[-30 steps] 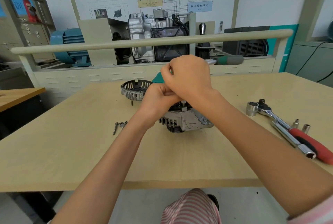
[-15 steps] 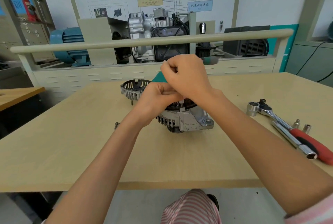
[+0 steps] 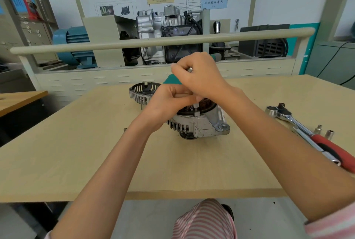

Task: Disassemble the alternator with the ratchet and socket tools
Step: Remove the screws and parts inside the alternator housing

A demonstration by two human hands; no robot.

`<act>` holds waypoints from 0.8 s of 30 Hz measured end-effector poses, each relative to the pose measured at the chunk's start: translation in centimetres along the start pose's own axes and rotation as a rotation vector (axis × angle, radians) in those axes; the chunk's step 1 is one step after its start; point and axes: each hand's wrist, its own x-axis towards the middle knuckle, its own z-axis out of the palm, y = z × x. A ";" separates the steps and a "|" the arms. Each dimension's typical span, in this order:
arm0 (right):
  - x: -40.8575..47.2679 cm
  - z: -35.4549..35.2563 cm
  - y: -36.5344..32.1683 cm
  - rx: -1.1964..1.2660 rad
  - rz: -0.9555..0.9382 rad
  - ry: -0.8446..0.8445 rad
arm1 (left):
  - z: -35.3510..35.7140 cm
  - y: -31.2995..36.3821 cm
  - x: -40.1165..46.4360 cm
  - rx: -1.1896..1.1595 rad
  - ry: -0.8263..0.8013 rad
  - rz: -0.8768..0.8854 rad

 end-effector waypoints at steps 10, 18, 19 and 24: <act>-0.5 0.8 -0.6 -0.661 0.072 0.088 | 0.8 -0.3 0.0 0.055 0.116 0.017; -0.4 -0.4 0.2 -0.128 -0.018 0.008 | 0.5 -0.1 0.0 -0.003 0.072 -0.006; -0.5 -0.3 0.0 -0.251 -0.011 0.010 | 0.6 -0.2 0.0 0.007 0.102 -0.007; -0.6 0.5 -0.9 -0.719 0.093 0.064 | 0.9 -0.5 0.0 0.076 0.143 0.007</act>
